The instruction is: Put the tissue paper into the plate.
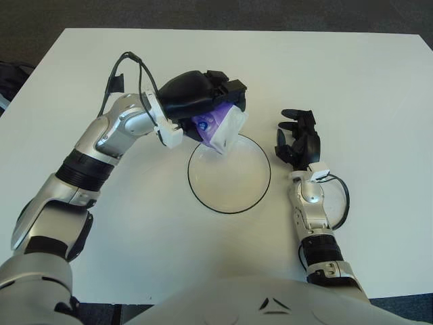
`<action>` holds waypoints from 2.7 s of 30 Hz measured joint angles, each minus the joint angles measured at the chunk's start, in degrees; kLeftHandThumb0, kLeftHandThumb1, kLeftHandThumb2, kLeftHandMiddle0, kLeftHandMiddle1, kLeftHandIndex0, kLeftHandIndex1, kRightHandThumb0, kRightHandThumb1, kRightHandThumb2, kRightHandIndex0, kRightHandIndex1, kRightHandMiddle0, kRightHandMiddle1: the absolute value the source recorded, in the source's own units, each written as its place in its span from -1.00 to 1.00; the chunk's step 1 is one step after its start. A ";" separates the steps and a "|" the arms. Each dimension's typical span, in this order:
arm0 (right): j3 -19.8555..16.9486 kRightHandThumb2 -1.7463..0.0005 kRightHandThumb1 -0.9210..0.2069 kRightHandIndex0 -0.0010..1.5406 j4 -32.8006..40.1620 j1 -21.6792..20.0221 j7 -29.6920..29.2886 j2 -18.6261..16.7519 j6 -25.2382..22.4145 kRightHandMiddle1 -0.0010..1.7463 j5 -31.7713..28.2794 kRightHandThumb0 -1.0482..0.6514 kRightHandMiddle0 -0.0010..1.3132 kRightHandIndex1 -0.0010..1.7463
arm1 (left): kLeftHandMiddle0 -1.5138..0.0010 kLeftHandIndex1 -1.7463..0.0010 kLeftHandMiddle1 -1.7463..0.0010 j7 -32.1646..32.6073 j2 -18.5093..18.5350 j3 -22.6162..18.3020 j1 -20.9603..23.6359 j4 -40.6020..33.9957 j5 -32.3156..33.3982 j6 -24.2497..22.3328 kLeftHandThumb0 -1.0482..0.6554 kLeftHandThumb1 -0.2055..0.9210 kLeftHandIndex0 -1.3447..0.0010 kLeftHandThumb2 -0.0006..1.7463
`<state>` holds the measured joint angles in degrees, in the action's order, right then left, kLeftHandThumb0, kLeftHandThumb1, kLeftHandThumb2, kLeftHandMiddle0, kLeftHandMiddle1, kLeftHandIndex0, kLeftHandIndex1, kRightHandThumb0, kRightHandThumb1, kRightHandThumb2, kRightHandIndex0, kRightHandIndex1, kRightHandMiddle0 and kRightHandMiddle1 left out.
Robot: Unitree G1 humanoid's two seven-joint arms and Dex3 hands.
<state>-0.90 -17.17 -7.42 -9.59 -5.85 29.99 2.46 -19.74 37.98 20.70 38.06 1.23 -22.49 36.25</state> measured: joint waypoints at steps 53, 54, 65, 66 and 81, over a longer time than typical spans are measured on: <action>0.89 0.64 -1.00 -0.46 1.17 1.20 0.10 -0.06 -0.24 0.48 0.30 0.64 -0.70 0.73 | 0.03 -1.00 -0.92 -2.28 -5.42 0.58 -15.55 -8.48 -8.68 8.55 0.23 -0.28 0.31 0.65; 0.89 0.64 -1.00 -0.46 1.17 1.20 0.11 -0.06 -0.24 0.48 0.30 0.64 -0.70 0.73 | 0.03 -1.00 -0.91 -1.99 -5.48 0.58 -15.52 -8.06 -9.05 9.01 0.23 -0.29 0.30 0.65; 0.83 0.54 -0.90 -0.43 1.08 1.20 0.63 -0.08 -0.24 0.48 0.27 0.64 -0.68 0.73 | 0.02 -1.00 -0.91 1.11 -6.08 0.48 -14.84 -4.62 -11.67 12.46 0.23 -0.30 0.29 0.66; 0.83 0.54 -0.90 -0.43 1.08 1.20 0.65 -0.08 -0.24 0.48 0.27 0.65 -0.68 0.73 | 0.02 -1.00 -0.91 1.29 -6.12 0.47 -14.77 -4.42 -11.84 12.67 0.23 -0.30 0.29 0.66; 0.81 0.64 -1.00 -0.45 1.08 1.21 0.71 -0.11 -0.25 0.46 0.27 0.64 -0.70 0.73 | 0.08 -1.00 -0.94 10.32 -7.60 -1.09 -14.33 -0.65 -16.64 15.85 0.23 -0.24 0.31 0.62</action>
<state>-0.08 -16.09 -6.21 -8.88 -5.96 29.73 2.73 -9.42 30.38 19.61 23.72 0.58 -39.13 52.10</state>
